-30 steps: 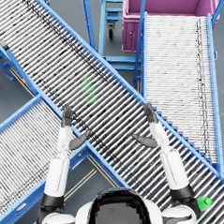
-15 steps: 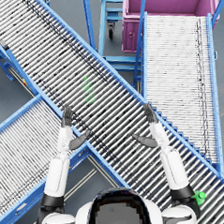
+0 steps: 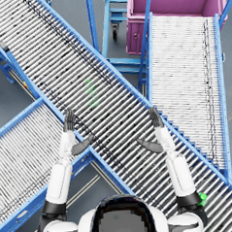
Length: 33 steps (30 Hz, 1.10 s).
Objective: Pick up the oil and place it on the left assembly line, put the cola on the right, and keep Sprite still
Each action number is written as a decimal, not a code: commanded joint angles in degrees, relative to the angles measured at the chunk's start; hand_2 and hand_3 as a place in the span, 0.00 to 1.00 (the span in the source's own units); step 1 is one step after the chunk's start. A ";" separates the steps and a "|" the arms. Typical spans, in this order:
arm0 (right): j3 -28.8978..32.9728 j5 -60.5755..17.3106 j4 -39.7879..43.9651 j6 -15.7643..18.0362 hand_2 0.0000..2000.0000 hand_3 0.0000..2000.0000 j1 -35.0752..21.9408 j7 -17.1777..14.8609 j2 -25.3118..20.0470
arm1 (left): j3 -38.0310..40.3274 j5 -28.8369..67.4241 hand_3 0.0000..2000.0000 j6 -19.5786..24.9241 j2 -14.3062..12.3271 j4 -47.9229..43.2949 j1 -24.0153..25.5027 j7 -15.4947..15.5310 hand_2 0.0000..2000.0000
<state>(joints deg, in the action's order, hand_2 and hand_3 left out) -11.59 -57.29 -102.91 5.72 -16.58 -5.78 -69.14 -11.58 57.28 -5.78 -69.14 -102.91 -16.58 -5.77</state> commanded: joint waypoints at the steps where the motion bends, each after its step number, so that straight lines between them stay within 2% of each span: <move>1: 0.00 0.00 0.00 0.00 0.00 0.00 0.00 0.00 0.00 | 0.00 0.00 0.00 0.00 0.00 0.00 0.00 0.00 0.00; 31: -0.80 0.00 0.75 0.00 0.00 0.00 -0.36 0.00 -0.20 | -0.79 0.00 0.00 0.00 -0.46 0.72 -0.84 0.00 0.00; 33: -0.58 0.00 0.54 -2.78 0.00 0.00 -0.55 2.81 -0.69 | -0.15 0.00 0.00 2.81 -1.07 0.25 -1.28 2.80 0.00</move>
<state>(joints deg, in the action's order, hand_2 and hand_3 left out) -12.05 -57.28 -102.39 2.11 -16.51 -2.13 -69.69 -11.93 57.28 -2.13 -69.89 -102.48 -16.87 -2.12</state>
